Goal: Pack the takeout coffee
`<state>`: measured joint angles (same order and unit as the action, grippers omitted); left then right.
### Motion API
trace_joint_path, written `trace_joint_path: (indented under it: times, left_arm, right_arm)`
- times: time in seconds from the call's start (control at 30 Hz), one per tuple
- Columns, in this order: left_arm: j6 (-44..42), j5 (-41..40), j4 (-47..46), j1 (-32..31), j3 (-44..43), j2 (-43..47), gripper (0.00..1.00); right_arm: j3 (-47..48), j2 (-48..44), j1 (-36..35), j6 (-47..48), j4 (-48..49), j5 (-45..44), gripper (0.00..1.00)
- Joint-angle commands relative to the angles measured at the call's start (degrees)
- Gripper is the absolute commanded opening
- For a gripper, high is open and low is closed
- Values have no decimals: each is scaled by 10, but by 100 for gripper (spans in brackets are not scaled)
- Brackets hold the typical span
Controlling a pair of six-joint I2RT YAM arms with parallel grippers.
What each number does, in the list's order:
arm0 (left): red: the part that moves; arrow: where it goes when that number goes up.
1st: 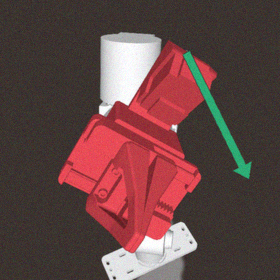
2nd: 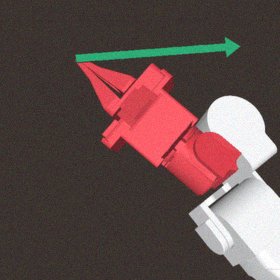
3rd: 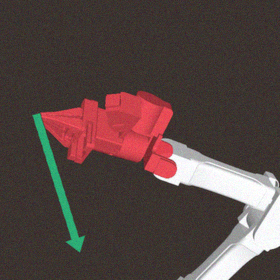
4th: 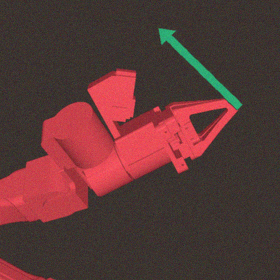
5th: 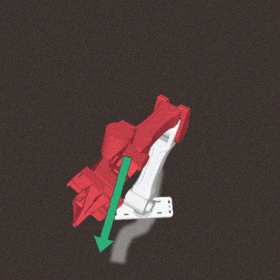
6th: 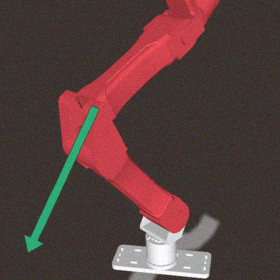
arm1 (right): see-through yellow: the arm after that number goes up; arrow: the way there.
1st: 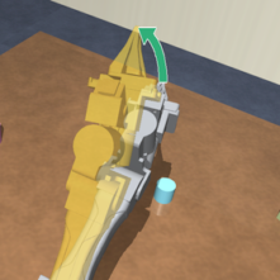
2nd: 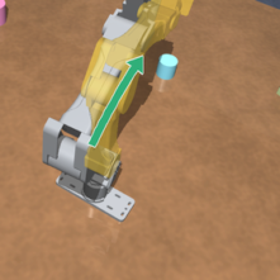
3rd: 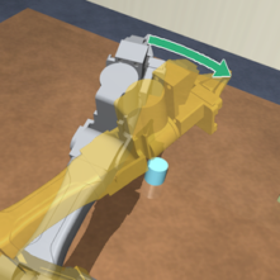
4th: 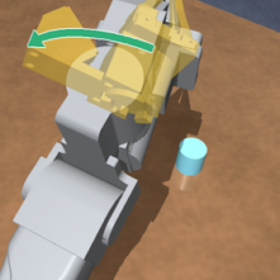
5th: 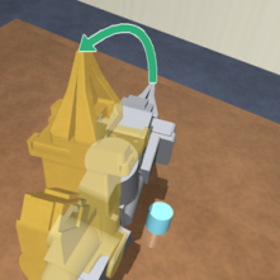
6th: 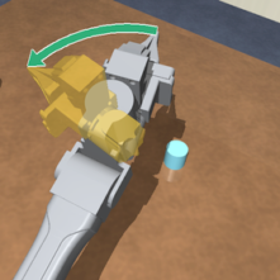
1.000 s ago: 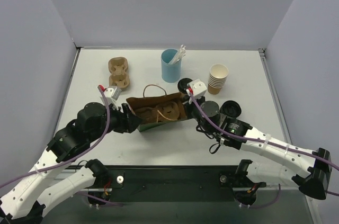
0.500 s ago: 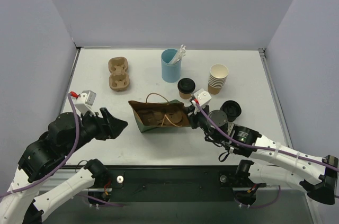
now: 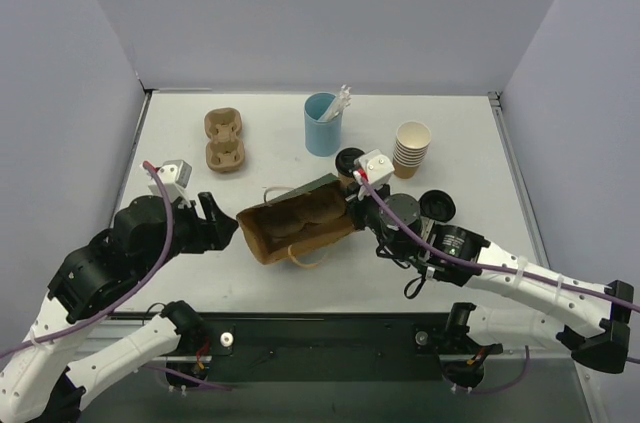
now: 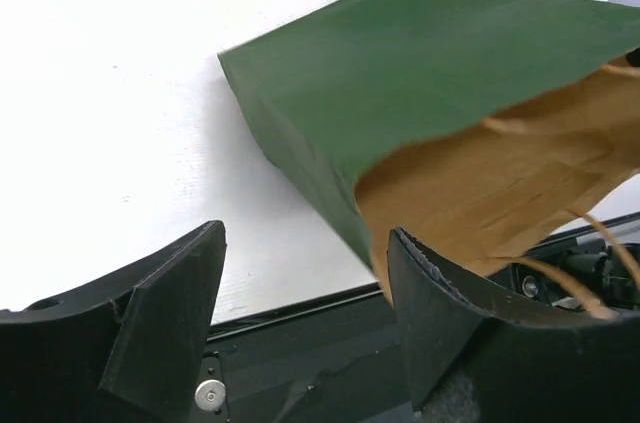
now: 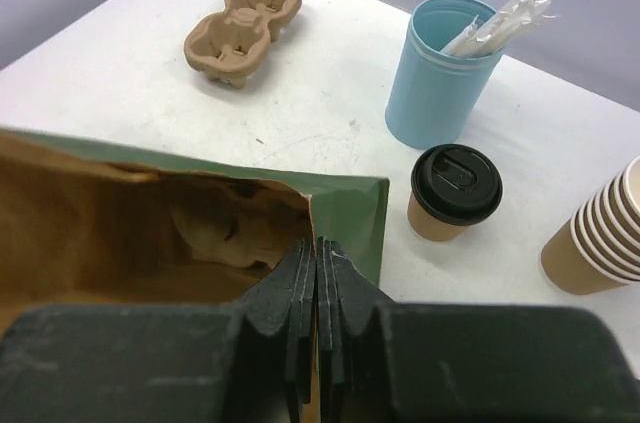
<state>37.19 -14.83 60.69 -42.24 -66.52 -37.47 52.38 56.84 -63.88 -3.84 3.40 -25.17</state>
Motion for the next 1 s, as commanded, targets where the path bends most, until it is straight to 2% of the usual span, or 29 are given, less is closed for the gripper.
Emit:
trace_joint_path:
  times: [0.0,0.1,0.17,0.3,0.33,0.57,0.73,0.97]
  left_arm:
    - [-45,-25,-14,-1,-43,-26,75]
    - [-57,-43,-14,-1,-59,-43,76]
    - [-71,-53,-16,-1,-75,-52,76]
    - [-93,-67,-17,-1,-104,-73,77]
    - [-96,-71,-15,-1,-111,-81,77]
    - [-120,-85,-29,-1,-143,-101,79]
    - [-118,-83,-42,-1,-129,-95,79]
    - [-124,-86,-48,-1,-140,-102,79]
  right_arm:
    - [24,16,31,-66,-16,0,0]
    - [27,33,51,-113,-43,27,0]
    - [33,45,73,-149,-94,22,0]
    - [122,91,100,-214,-174,44,0]
    - [169,101,108,-221,-190,63,0]
    - [281,159,122,-274,-302,107,0]
    - [218,171,141,-312,-326,126,0]
    - [358,203,148,-331,-389,105,0]
